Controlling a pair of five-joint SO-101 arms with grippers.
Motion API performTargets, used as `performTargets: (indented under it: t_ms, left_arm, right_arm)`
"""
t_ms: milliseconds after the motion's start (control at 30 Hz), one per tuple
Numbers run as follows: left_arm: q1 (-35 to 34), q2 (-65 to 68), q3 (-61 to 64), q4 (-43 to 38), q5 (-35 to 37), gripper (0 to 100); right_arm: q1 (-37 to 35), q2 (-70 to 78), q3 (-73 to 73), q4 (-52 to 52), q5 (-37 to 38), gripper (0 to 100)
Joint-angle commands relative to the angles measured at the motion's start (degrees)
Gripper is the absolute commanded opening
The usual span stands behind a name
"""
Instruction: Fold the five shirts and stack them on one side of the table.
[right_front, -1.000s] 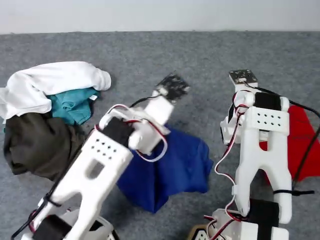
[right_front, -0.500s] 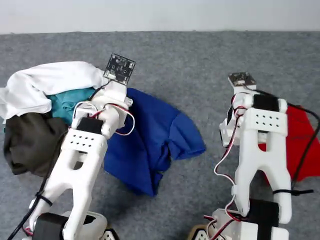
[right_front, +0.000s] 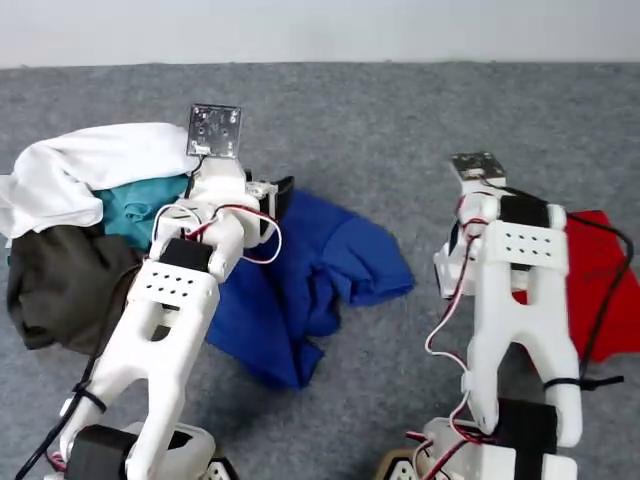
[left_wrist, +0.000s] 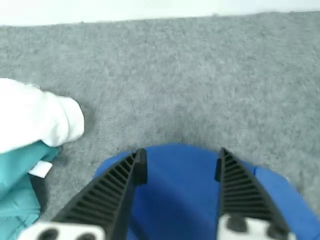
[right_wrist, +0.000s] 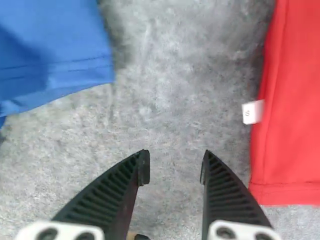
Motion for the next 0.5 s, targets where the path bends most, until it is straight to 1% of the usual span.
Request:
performTargets:
  t_ms: [0,100,233,333,400,467]
  left_arm:
    - [0.4,-1.0,-4.3,4.7,1.3,24]
    - [3.3,-1.0,-6.1,14.9,1.2,24]
    - [8.0,-1.0,-7.8,27.6,0.4,24]
    - [11.2,-1.0,-7.9,33.5,-4.8,23]
    - [13.2,-0.9,-7.6,37.0,-8.4,23]
    - [14.7,-0.9,-7.6,39.7,-9.6,23]
  right_arm:
    - [-4.6,-1.5,0.4,-0.8,-0.2,17.7]
    - [-7.4,-1.4,2.5,-4.3,-0.1,17.7]
    - [-8.0,-1.4,8.4,-14.4,-0.4,17.7]
    - [-8.0,-1.4,12.5,-21.9,-0.5,17.7]
    - [-8.0,-1.4,13.7,-24.8,-0.5,17.7]
    - [-8.0,-1.0,14.8,-26.9,-0.7,17.7]
